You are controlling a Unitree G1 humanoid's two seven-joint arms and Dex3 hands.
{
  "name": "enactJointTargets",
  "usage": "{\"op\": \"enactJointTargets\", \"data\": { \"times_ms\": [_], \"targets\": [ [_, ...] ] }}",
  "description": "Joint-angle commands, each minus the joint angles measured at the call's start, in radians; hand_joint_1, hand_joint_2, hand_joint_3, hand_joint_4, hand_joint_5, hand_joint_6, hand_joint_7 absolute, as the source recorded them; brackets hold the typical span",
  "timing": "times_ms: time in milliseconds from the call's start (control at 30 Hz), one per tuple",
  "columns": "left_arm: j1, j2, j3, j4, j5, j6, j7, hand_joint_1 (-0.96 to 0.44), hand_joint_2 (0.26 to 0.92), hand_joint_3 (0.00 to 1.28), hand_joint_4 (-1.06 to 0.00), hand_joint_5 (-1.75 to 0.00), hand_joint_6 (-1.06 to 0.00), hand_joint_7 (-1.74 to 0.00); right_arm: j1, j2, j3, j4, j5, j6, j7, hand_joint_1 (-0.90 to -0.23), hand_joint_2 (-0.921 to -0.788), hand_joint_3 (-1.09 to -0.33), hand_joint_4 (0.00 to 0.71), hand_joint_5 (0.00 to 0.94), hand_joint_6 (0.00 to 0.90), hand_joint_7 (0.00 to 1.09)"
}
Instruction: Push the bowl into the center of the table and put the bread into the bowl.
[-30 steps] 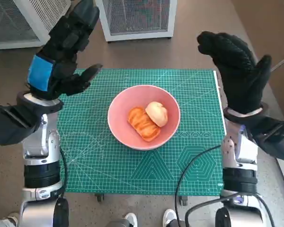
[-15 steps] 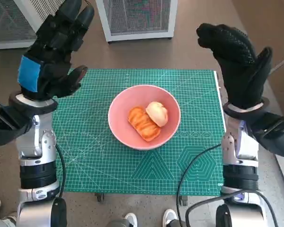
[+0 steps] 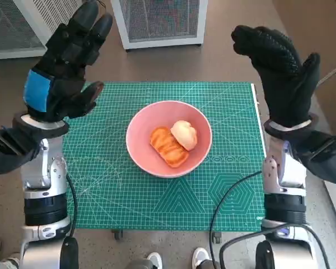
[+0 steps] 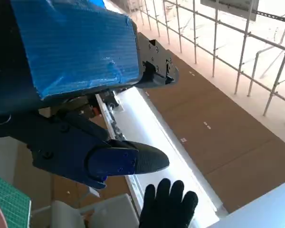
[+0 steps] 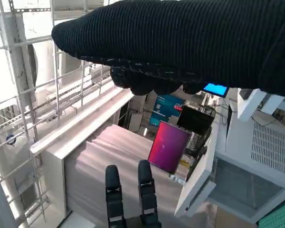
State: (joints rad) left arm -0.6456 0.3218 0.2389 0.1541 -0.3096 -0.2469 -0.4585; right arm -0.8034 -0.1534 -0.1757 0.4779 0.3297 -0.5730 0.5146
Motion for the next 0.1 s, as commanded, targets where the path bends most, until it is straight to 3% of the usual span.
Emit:
{"op": "enactJointTargets", "data": {
  "times_ms": [33, 100],
  "targets": [
    [0.014, -0.011, -0.015, -0.012, 0.019, -0.015, 0.024, -0.67, 0.921, 0.37, -0.26, -0.01, -0.33, -0.03, -0.002, -0.003, 0.0, 0.023, -0.007, 0.007, -0.006, -0.632, -0.921, -0.649, 0.245, 0.001, 0.29, 0.07],
    [0.014, -0.017, -0.02, -0.014, 0.025, -0.018, 0.036, -0.67, 0.921, 0.37, -0.26, -0.01, -0.32, -0.03, -0.005, -0.003, 0.0, 0.027, -0.006, 0.007, -0.005, -0.63, -0.921, -0.652, 0.246, 0.001, 0.291, 0.07]
  ]
}}
